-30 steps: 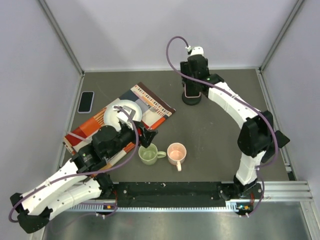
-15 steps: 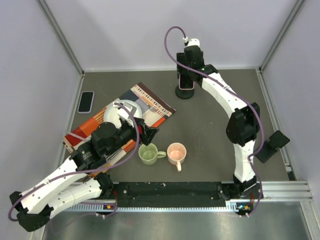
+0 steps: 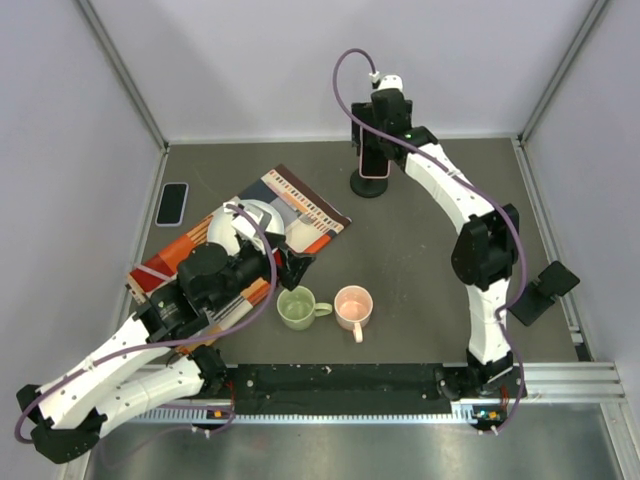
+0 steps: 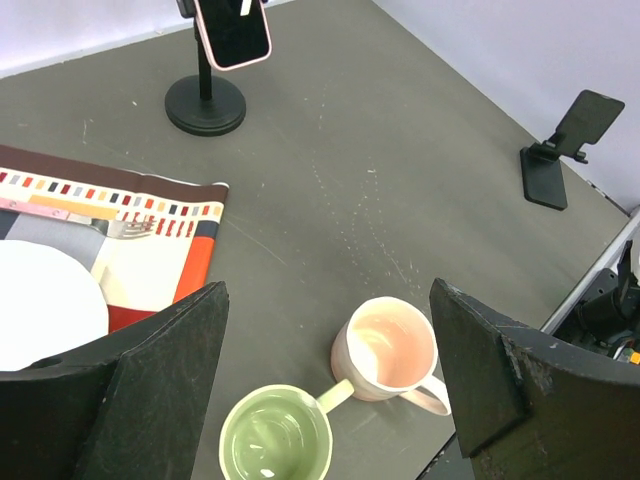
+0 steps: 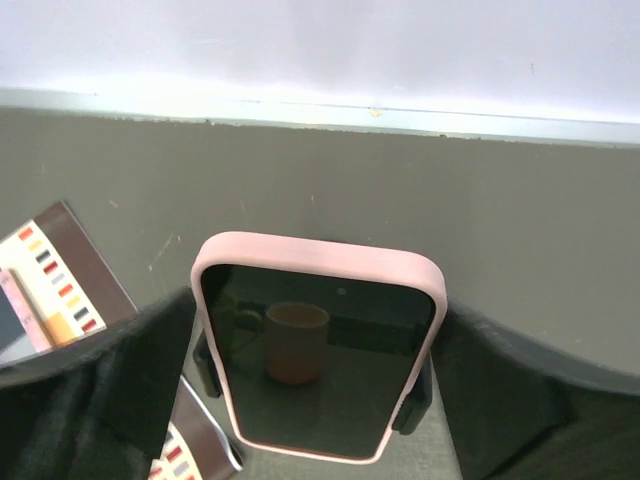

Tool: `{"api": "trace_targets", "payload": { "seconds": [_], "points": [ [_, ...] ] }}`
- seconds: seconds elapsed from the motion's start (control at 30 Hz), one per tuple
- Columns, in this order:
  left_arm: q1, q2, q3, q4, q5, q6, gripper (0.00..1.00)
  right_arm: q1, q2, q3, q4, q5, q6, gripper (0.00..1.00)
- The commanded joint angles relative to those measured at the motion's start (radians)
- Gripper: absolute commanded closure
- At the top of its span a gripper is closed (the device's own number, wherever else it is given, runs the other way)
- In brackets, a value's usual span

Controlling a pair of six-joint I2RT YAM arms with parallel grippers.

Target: Place the phone on the phone stand

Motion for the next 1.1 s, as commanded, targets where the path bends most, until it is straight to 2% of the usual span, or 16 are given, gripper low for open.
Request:
{"api": "trace_targets", "payload": {
  "seconds": [0.0, 0.1, 0.2, 0.4, 0.43, 0.5, 0.6, 0.7, 0.73, 0.83, 0.97, 1.07],
  "points": [
    [-0.003, 0.004, 0.055, 0.027, 0.008, 0.036, 0.13, -0.008, -0.077, 0.009, 0.079, -0.021, 0.002, 0.01],
    [-0.003, 0.007, 0.060, 0.027, 0.003, 0.047, 0.13, -0.008, -0.138, -0.017, 0.015, 0.002, -0.012, 0.01],
    [-0.003, 0.004, 0.063, 0.024, 0.001, 0.062, 0.13, -0.016, -0.267, -0.157, 0.013, 0.021, -0.028, 0.01],
    [-0.003, 0.019, 0.064, 0.023, 0.014, 0.093, 0.13, -0.057, -0.564, -0.535, 0.044, 0.157, -0.017, 0.01],
    [-0.003, 0.024, 0.066, 0.024, 0.020, 0.096, 0.13, -0.086, -0.600, -0.639, 0.055, 0.175, -0.012, 0.01],
    [-0.003, 0.033, 0.067, 0.030, 0.043, 0.104, 0.13, -0.120, -0.714, -0.745, 0.102, 0.218, 0.000, 0.01],
    [-0.003, 0.050, 0.069, 0.040, 0.066, 0.113, 0.13, -0.218, -0.849, -0.958, 0.133, 0.290, 0.084, 0.01],
    [-0.003, 0.064, 0.079, 0.043, 0.087, 0.122, 0.13, -0.305, -0.972, -1.081, 0.130, 0.496, 0.243, 0.01],
    [-0.003, 0.068, 0.083, 0.043, 0.093, 0.124, 0.13, -0.353, -0.999, -1.106, 0.127, 0.565, 0.267, 0.03],
    [-0.003, 0.074, 0.092, 0.042, 0.113, 0.132, 0.13, -0.422, -1.052, -1.157, 0.099, 0.648, 0.324, 0.05],
    [-0.003, 0.070, 0.092, 0.040, 0.107, 0.135, 0.13, -0.610, -1.069, -1.183, -0.002, 0.575, 0.431, 0.04],
    [-0.003, 0.070, 0.095, 0.039, 0.110, 0.147, 0.13, -0.619, -1.121, -1.247, 0.022, 0.588, 0.430, 0.02]
  ]
}}
